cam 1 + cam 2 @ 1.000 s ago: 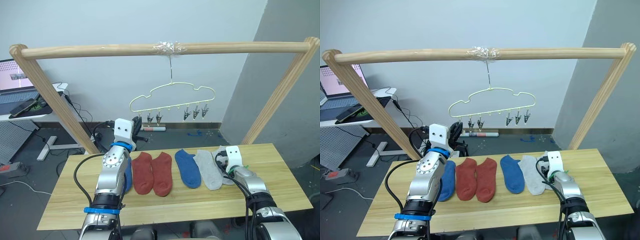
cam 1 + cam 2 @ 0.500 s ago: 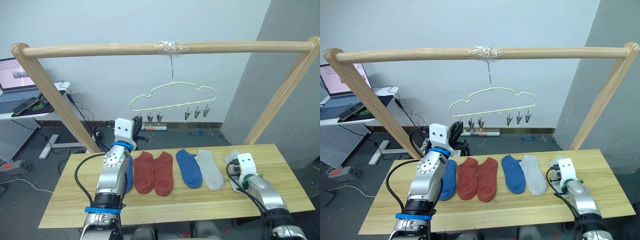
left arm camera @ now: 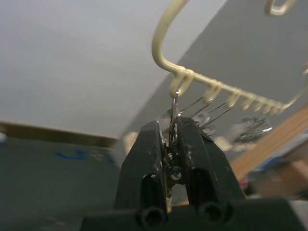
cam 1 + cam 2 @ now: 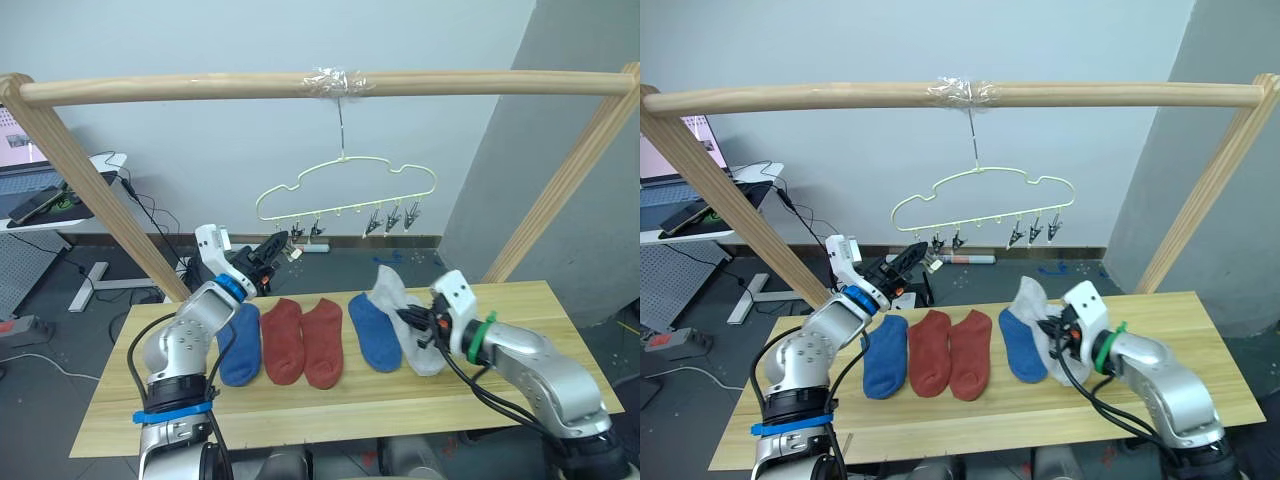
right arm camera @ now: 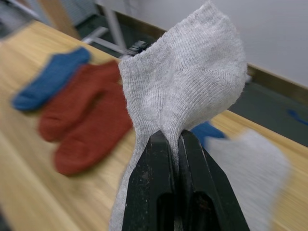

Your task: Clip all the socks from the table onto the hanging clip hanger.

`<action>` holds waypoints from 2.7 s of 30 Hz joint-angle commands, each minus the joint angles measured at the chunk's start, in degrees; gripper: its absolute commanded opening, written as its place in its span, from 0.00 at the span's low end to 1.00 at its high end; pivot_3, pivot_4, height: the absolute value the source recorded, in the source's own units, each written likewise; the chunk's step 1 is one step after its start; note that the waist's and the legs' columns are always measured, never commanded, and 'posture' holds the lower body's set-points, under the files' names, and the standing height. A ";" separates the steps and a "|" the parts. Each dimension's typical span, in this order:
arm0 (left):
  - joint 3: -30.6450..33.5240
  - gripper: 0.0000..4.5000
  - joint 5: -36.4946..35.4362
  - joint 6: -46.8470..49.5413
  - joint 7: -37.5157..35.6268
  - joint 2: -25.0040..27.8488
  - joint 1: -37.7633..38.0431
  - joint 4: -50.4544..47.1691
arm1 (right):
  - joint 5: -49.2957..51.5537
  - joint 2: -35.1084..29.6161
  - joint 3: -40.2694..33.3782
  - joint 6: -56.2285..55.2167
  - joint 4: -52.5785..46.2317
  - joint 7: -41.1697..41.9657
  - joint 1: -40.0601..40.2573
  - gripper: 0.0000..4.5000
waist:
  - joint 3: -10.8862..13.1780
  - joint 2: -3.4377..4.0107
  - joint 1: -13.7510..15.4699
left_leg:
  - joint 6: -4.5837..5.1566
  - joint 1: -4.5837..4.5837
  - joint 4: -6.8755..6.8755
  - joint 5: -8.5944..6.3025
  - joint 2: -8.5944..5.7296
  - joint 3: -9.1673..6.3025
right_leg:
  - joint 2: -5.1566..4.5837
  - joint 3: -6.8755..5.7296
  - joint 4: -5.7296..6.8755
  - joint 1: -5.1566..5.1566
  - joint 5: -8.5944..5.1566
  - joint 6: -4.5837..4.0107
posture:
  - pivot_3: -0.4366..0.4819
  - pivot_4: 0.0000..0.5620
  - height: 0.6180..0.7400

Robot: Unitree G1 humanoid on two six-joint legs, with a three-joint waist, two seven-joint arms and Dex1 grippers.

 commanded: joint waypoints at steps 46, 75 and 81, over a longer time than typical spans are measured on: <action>-0.40 0.03 -15.38 5.19 5.99 0.87 2.12 -6.39 | 9.83 12.91 2.85 11.37 0.69 -5.84 -14.37 0.01 | 0.41 -0.11 2.37 | -0.09 -0.64 -0.04 -0.02 -0.07 0.05 | -0.01 0.10 -0.05 -0.69 0.03 -0.07 | 0.44 0.17 1.00; -0.18 0.82 -15.81 4.81 5.14 3.96 4.27 -9.86 | 9.54 16.36 3.45 8.48 5.98 -7.38 -16.74 0.00 | 0.45 -0.06 2.44 | -0.08 -0.69 -0.04 -0.02 -0.07 0.01 | -0.01 0.07 -0.05 -0.72 0.03 -0.08 | 0.45 0.19 1.00; 2.55 0.99 -14.09 4.26 5.59 9.46 7.84 -10.65 | 8.61 16.52 4.79 6.25 10.20 -6.02 -16.32 0.00 | 0.49 0.00 2.36 | -0.08 -0.68 -0.05 -0.02 -0.07 -0.01 | -0.01 0.06 -0.04 -0.73 0.03 -0.09 | 0.46 0.19 1.00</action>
